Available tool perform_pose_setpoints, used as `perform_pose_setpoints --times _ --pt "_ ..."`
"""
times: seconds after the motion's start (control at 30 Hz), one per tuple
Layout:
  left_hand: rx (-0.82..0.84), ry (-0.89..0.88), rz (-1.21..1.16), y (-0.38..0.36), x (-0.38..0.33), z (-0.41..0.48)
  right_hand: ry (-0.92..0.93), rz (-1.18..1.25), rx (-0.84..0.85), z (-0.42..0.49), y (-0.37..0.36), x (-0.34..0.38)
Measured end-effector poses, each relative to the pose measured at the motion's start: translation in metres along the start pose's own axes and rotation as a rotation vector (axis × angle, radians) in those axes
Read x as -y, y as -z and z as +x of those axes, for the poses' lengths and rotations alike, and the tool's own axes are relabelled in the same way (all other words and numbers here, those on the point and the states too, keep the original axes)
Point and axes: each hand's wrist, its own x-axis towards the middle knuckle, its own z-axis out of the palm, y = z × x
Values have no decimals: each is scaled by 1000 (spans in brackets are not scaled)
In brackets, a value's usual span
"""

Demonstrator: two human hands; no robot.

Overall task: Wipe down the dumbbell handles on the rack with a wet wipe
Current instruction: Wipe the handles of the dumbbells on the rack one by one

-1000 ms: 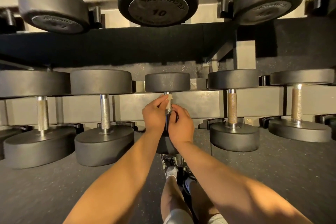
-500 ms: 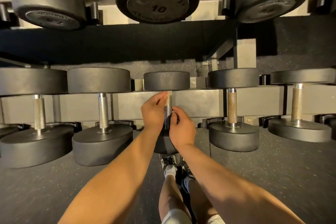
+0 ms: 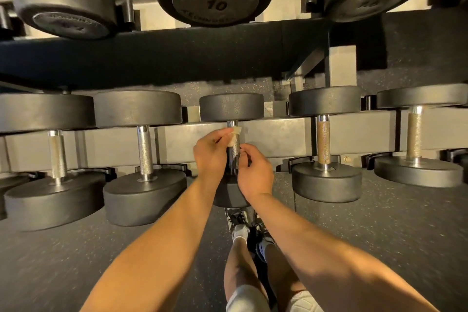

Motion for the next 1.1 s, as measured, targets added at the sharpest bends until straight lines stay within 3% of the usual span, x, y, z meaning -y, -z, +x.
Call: perform_pose_setpoints --times 0.5,0.63,0.8,1.0,1.1 --pt "103 240 311 9 19 -42 -71 43 151 -22 26 4" --pt "99 219 274 10 10 -49 -45 37 158 -27 31 10" --pt "73 123 0 -1 2 -56 27 140 117 -18 33 24" --pt "109 62 40 -5 -5 -31 6 189 84 9 23 28" --pt "39 -46 126 -2 1 -27 33 189 26 22 19 32"
